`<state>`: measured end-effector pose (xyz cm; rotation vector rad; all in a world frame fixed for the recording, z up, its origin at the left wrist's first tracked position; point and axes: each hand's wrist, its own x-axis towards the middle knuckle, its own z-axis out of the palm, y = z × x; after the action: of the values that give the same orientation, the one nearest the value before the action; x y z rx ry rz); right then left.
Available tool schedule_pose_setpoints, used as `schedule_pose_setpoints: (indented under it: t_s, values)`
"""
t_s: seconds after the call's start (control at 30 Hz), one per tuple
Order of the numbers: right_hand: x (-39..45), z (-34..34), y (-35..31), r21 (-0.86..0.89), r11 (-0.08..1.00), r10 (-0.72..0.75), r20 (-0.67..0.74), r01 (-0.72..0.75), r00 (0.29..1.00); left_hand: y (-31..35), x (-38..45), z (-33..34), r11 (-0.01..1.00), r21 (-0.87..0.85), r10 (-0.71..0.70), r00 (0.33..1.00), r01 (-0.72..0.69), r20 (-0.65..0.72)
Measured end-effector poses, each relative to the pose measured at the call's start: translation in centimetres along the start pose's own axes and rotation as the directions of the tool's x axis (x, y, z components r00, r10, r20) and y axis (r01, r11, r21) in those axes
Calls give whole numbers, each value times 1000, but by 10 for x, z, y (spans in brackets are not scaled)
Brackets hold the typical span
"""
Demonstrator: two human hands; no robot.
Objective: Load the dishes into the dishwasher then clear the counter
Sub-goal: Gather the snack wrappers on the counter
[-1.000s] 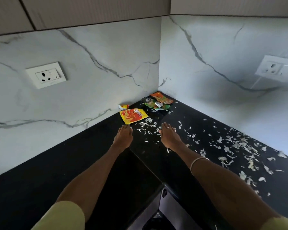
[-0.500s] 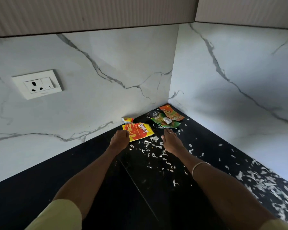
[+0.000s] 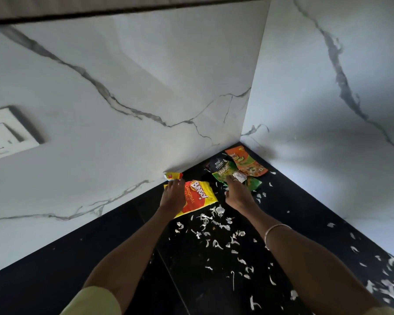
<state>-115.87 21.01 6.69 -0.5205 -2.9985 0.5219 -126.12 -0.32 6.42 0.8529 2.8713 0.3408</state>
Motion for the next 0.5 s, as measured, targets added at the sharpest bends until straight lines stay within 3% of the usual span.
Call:
schedule_pose_setpoints:
  t_s: [0.1, 0.27, 0.4, 0.5]
  values:
    - [6, 4, 6, -13, 1000, 3, 11, -3, 1000, -6, 20, 10, 993, 114, 42, 999, -45, 27]
    - [9, 14, 14, -25, 999, 39, 21, -38, 999, -12, 41, 23, 988, 153, 29, 999, -33, 25]
    - [8, 20, 17, -44, 998, 40, -3, -40, 999, -10, 40, 21, 991, 110, -81, 997, 81, 3]
    - [5, 23, 15, -54, 996, 67, -22, -68, 997, -7, 39, 11, 979, 23, -204, 977, 203, 60]
